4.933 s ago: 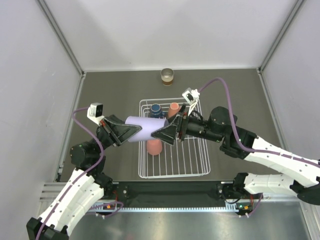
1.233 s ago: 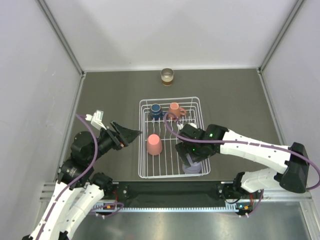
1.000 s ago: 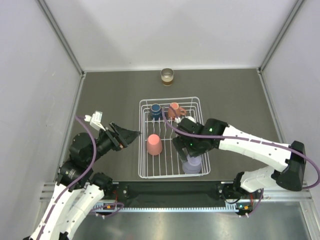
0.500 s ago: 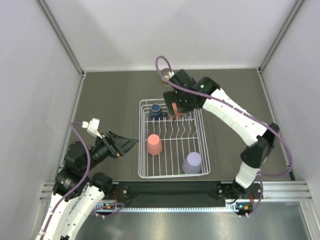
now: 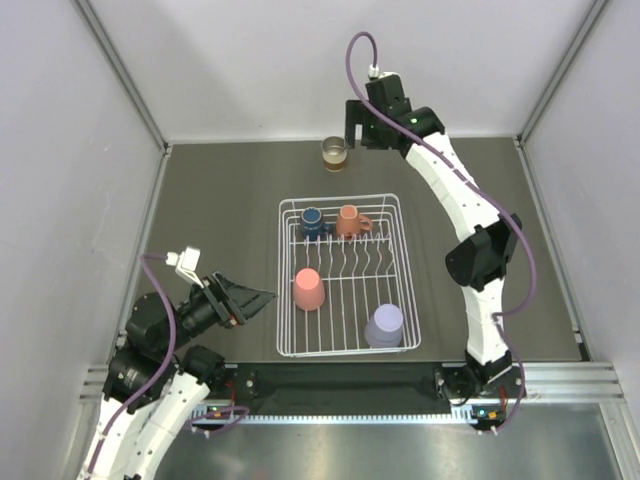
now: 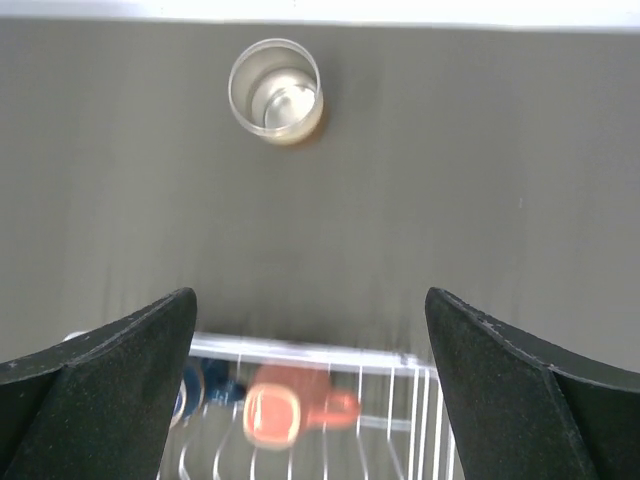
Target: Load the cups into the dish rack
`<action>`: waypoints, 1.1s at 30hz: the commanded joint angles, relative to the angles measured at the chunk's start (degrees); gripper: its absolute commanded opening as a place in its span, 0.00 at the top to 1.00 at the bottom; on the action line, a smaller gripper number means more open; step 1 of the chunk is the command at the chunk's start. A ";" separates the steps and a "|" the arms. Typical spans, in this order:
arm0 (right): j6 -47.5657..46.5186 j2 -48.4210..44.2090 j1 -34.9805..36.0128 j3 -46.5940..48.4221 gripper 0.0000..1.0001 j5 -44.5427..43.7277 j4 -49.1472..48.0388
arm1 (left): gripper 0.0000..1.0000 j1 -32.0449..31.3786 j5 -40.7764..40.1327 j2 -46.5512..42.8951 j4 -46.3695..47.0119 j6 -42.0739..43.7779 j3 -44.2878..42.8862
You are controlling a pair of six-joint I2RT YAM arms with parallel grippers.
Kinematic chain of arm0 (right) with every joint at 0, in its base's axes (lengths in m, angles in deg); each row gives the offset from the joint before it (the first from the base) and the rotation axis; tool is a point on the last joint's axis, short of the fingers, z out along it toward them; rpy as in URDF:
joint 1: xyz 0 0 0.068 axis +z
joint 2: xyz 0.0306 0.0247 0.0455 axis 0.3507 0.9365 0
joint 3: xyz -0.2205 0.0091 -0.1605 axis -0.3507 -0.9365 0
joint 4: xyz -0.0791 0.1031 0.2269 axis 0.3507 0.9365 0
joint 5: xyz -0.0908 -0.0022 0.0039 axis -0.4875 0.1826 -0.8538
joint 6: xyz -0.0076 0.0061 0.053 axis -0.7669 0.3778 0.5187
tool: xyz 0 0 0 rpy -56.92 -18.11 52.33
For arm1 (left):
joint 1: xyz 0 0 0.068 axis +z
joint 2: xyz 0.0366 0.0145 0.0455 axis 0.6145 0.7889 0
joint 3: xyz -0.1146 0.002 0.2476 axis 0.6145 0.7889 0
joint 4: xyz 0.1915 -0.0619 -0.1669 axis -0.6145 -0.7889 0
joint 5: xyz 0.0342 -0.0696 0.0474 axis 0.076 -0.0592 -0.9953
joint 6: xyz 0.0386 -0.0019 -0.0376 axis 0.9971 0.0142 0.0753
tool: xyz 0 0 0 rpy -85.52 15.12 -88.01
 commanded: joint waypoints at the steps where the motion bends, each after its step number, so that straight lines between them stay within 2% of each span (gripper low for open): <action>1: -4.07 1.85 0.78 2.77 0.04 -3.01 -13.95 | 0.10 -0.12 0.99 -0.81 0.34 0.90 0.29; 6: -7.59 8.61 0.78 3.03 0.04 -6.88 -24.96 | 0.10 -0.12 0.11 -0.81 0.44 2.92 0.55; 14: -5.84 19.51 -0.88 4.79 0.15 -11.02 -36.48 | 0.09 -0.12 -1.82 -0.55 0.43 5.82 0.64; 24: -4.88 24.44 -1.85 5.14 0.18 -10.23 -42.03 | 0.10 -0.12 -4.28 -2.48 1.75 6.88 3.36; 33: -2.59 27.52 -2.21 5.32 0.25 -9.18 -43.26 | 0.10 -0.12 -5.86 -2.48 0.53 9.16 2.23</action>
